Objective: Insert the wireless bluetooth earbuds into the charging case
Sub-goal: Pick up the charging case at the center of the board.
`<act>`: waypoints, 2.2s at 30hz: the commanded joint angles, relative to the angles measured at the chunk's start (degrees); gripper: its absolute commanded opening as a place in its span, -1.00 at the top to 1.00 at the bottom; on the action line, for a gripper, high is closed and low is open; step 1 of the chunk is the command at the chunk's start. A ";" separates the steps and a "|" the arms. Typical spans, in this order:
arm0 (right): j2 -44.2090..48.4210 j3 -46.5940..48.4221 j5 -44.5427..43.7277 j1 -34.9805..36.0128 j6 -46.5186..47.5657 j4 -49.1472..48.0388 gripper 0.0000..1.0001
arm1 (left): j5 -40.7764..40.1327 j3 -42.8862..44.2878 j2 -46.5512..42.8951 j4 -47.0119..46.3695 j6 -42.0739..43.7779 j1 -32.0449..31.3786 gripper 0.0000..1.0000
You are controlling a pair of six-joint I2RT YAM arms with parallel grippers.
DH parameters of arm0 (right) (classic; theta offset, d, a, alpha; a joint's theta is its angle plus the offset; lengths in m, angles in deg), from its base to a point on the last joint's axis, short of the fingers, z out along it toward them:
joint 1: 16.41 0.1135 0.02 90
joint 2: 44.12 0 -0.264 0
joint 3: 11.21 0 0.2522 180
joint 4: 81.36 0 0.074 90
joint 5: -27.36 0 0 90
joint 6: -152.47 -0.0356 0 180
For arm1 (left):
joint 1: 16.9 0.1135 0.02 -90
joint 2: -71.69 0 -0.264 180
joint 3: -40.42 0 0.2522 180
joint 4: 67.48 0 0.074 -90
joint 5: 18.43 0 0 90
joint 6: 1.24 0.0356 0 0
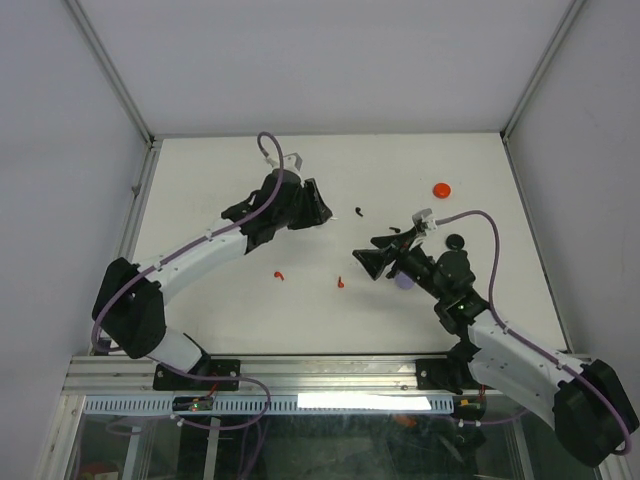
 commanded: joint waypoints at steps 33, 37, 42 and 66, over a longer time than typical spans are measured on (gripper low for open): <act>-20.23 2.37 -19.23 11.96 14.36 -46.15 0.01 | -19.93 -10.02 -12.93 -26.59 -15.90 -18.02 0.49; -21.38 3.47 -17.98 11.96 15.00 -45.93 0.06 | -20.02 -10.70 -13.40 -27.63 -16.13 -18.46 0.49; -22.59 3.51 -18.23 11.98 14.17 -46.63 0.14 | -19.56 -10.12 -13.24 -28.16 -14.94 -18.81 0.50; -23.43 5.19 -14.49 12.01 13.44 -40.52 0.29 | -22.43 -10.36 -13.66 -29.20 -11.19 -20.40 0.51</act>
